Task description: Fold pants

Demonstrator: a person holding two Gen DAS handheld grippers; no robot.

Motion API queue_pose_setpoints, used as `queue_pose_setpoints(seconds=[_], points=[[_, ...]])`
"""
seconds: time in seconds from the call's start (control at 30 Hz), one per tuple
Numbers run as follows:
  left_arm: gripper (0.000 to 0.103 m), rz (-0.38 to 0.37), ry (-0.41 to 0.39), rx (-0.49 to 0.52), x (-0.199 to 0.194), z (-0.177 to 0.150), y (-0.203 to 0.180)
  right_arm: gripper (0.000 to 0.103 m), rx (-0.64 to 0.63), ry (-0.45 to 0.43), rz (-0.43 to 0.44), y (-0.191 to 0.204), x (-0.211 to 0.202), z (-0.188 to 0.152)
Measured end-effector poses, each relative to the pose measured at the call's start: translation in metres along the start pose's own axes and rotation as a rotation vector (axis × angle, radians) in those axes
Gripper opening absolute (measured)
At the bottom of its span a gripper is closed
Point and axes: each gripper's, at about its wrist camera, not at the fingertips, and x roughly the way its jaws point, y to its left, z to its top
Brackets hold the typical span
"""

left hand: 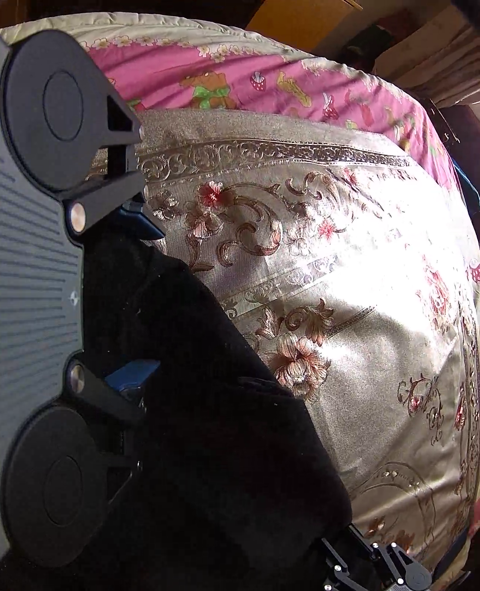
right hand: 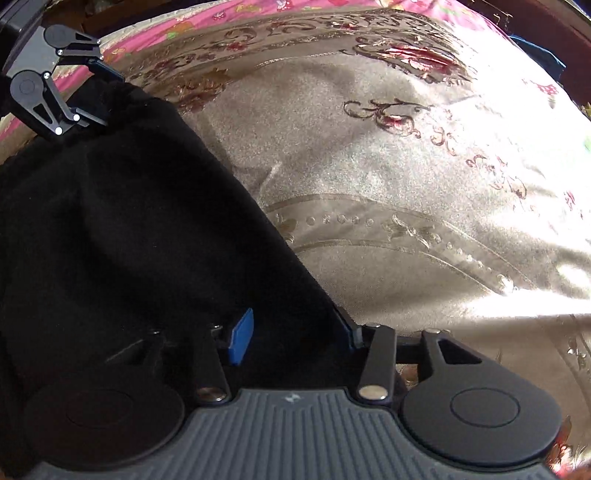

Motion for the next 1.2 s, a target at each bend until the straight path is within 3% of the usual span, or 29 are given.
queue_pose_setpoints(seconds=[0.03,0.07,0.1,0.2,0.3,0.4,0.5,0.63,0.7,0.73,0.77,0.8,1.1,1.2], points=[[0.056,-0.006,-0.014,0.002,-0.003,-0.002,-0.003,0.012,0.022,-0.002,0.004,0.001,-0.002,-0.002],[0.045,0.003,-0.02,0.005,-0.007,-0.003,-0.006,0.003,0.033,-0.002,-0.003,0.004,-0.004,-0.004],[0.024,0.04,-0.017,0.018,-0.01,-0.004,-0.01,0.003,0.031,-0.014,-0.021,0.007,-0.008,-0.005],[0.024,0.114,-0.048,0.047,-0.022,-0.008,-0.02,0.002,0.022,-0.07,-0.064,0.017,-0.026,-0.008],[0.024,0.149,-0.149,0.014,-0.056,-0.014,-0.026,0.001,0.036,-0.181,-0.088,0.027,-0.064,-0.019],[0.024,0.127,-0.263,0.0,-0.108,-0.031,-0.043,0.0,0.038,-0.273,-0.104,0.053,-0.113,-0.045],[0.024,0.078,-0.354,0.051,-0.157,-0.062,-0.08,0.0,0.007,-0.307,-0.094,0.094,-0.151,-0.08],[0.024,0.059,-0.387,0.046,-0.176,-0.095,-0.114,0.001,0.003,-0.29,-0.188,0.128,-0.158,-0.108],[0.024,0.052,-0.376,0.051,-0.18,-0.103,-0.122,0.007,-0.053,-0.274,-0.25,0.133,-0.151,-0.108],[0.024,0.056,-0.377,0.061,-0.184,-0.107,-0.127,0.021,-0.107,-0.248,-0.287,0.135,-0.143,-0.103],[0.024,0.058,-0.386,0.067,-0.19,-0.11,-0.13,0.041,-0.149,-0.23,-0.325,0.135,-0.138,-0.101],[0.024,0.048,-0.405,0.053,-0.197,-0.115,-0.13,0.045,-0.202,-0.222,-0.364,0.135,-0.13,-0.096],[0.024,0.015,-0.43,0.002,-0.222,-0.139,-0.126,0.056,-0.452,-0.165,-0.414,0.123,-0.062,-0.063],[0.024,0.002,-0.422,-0.001,-0.212,-0.142,-0.125,0.057,-0.535,-0.079,-0.41,0.123,-0.037,-0.061]])
